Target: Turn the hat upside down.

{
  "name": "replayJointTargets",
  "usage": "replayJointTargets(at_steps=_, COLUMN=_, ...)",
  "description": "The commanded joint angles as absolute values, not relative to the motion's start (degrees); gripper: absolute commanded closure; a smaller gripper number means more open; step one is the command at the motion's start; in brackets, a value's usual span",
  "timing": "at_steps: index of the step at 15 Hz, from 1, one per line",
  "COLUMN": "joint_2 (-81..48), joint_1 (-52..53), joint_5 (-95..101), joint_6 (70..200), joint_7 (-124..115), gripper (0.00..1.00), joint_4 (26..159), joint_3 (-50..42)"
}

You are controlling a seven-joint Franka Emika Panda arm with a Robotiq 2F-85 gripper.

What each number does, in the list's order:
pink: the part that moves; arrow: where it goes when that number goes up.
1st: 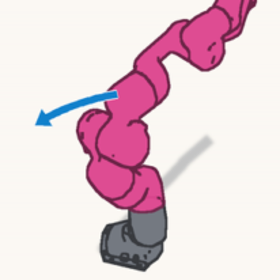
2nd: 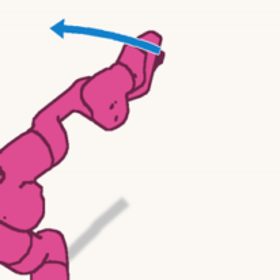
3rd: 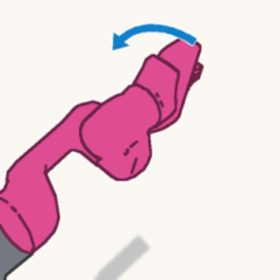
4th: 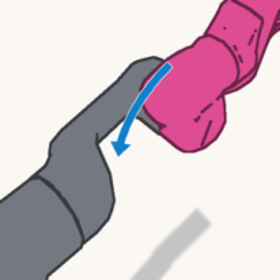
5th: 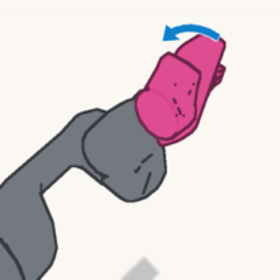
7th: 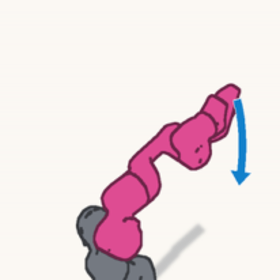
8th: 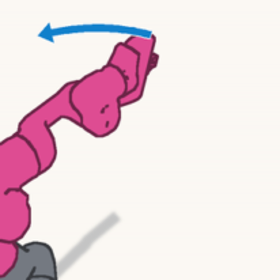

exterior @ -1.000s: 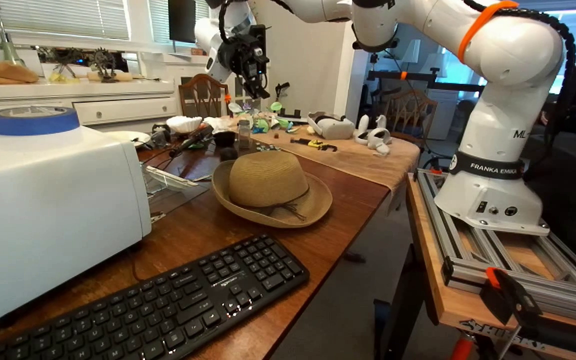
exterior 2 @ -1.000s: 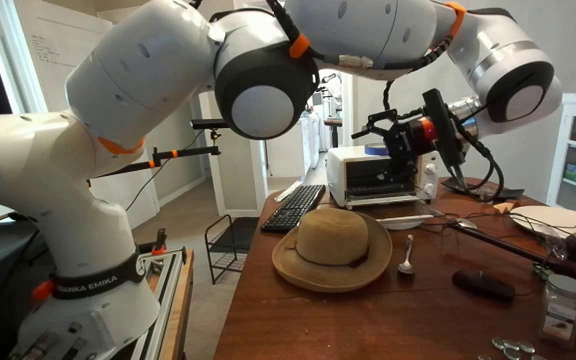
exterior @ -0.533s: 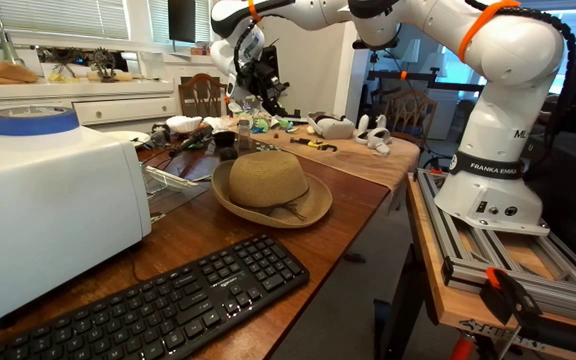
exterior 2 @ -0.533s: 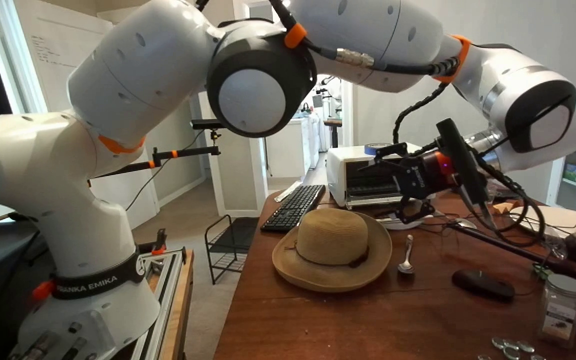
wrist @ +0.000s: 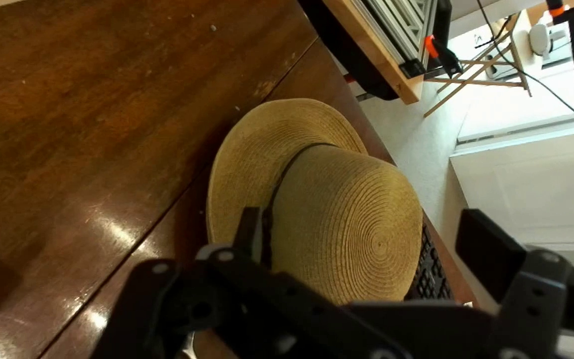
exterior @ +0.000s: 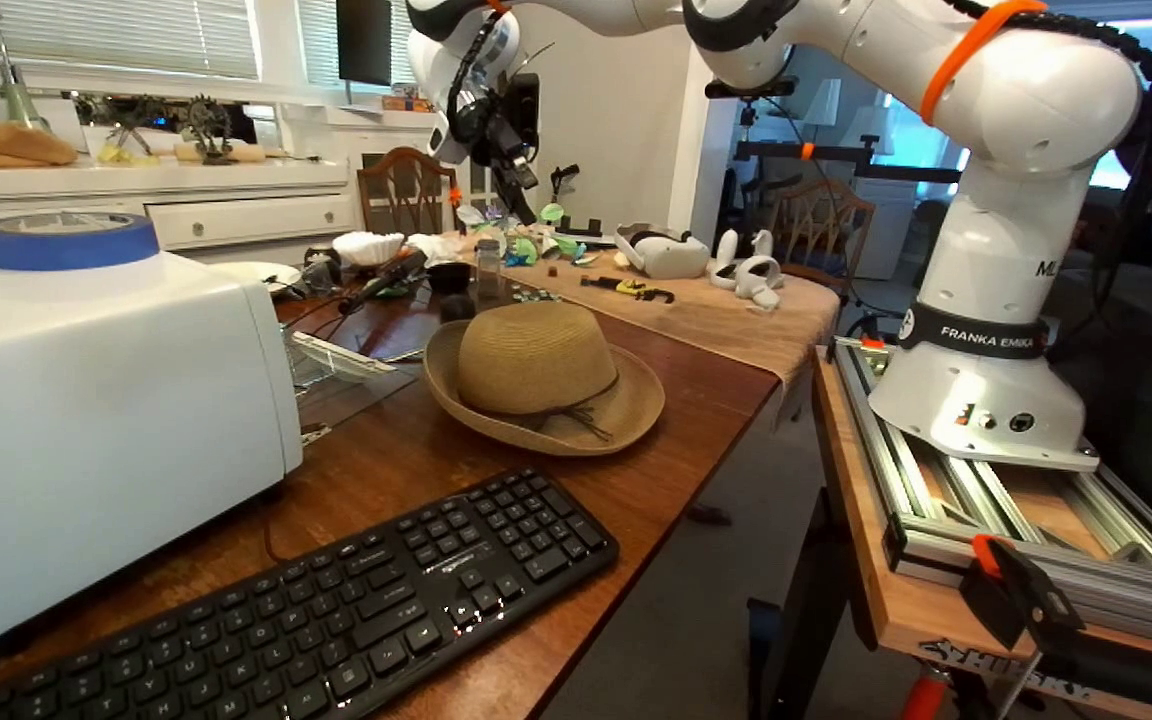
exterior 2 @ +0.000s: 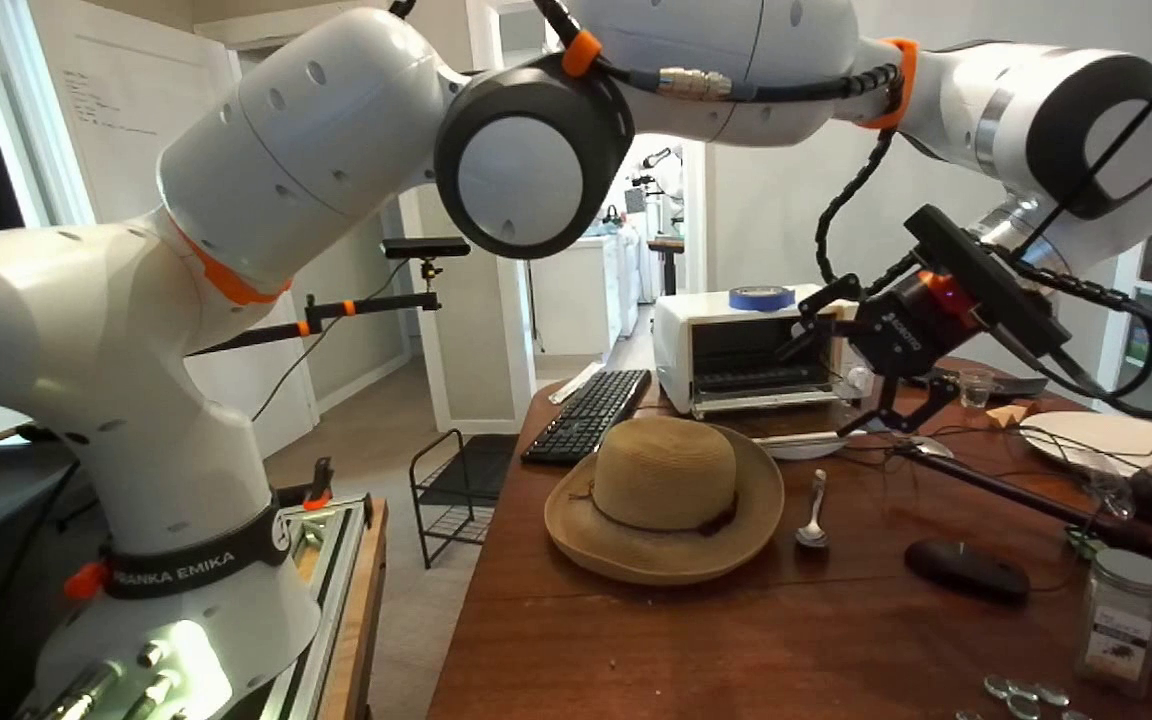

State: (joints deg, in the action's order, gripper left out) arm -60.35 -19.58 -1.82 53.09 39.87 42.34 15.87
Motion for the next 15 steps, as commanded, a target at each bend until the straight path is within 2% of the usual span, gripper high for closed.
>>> replayJointTargets(at_steps=1, joint_2=-60.4, joint_1=-19.6, joint_5=-1.8, joint_6=53.2, joint_7=39.9, gripper=0.0, joint_4=42.3, joint_3=15.9)
replayJointTargets(at_steps=8, joint_2=-64.3, joint_1=-16.7, joint_5=6.2, joint_6=56.4, joint_7=49.4, gripper=0.0, joint_4=45.3, joint_3=15.4)
replayJointTargets(at_steps=15, joint_2=-69.3, joint_1=-15.1, joint_5=6.2, joint_6=61.4, joint_7=52.6, gripper=0.0, joint_4=48.0, joint_3=15.6)
